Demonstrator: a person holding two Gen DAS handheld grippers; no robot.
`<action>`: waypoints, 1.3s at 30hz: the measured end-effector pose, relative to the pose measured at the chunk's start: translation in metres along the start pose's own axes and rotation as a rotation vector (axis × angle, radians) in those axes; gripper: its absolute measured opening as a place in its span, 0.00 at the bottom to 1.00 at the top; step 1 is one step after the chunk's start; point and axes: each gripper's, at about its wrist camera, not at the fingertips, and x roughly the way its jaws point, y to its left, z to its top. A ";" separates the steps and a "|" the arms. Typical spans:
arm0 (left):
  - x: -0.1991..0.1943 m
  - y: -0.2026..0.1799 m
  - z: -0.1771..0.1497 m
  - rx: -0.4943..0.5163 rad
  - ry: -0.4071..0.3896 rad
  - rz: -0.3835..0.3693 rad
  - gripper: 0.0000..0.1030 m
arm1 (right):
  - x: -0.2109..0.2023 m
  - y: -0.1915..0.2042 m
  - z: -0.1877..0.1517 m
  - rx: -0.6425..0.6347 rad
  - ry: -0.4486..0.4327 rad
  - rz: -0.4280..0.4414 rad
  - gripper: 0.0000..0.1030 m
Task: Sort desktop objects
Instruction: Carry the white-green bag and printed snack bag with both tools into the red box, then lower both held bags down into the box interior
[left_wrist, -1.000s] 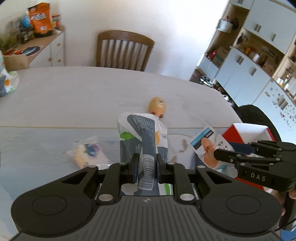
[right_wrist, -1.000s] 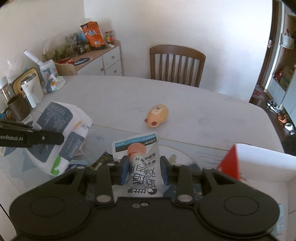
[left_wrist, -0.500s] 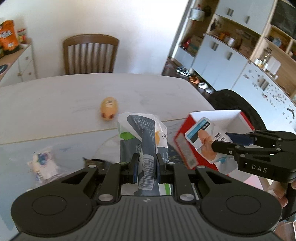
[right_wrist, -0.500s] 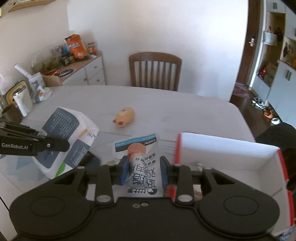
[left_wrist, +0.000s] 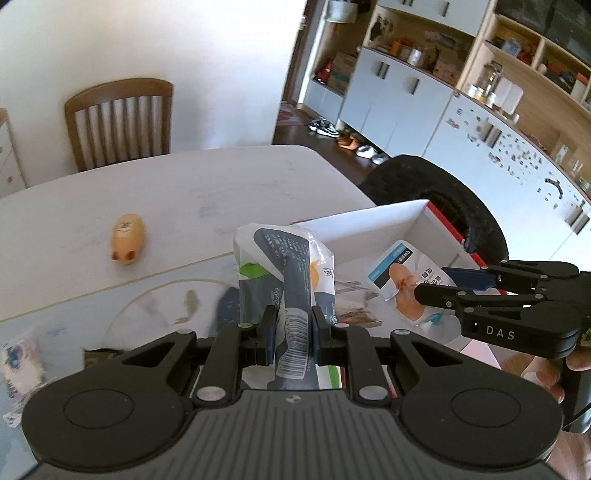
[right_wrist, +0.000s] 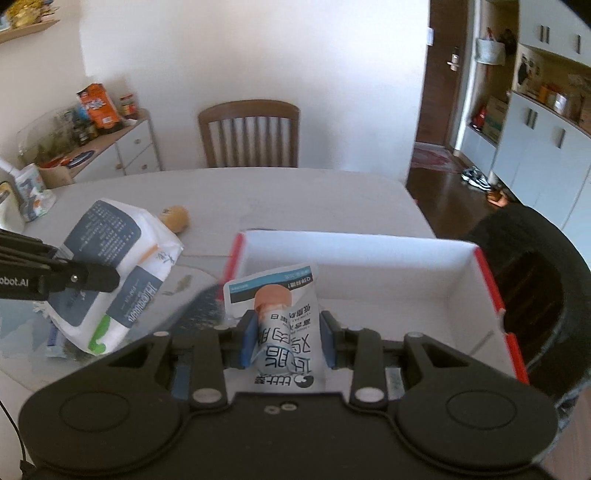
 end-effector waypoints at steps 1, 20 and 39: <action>0.004 -0.004 0.002 0.004 0.005 -0.006 0.17 | -0.001 -0.006 -0.001 0.005 0.001 -0.005 0.33; 0.059 -0.084 0.008 0.122 0.089 -0.050 0.17 | 0.009 -0.094 -0.012 0.044 0.033 -0.070 0.33; 0.123 -0.132 0.010 0.262 0.203 -0.091 0.17 | 0.064 -0.117 0.003 0.037 0.087 -0.054 0.33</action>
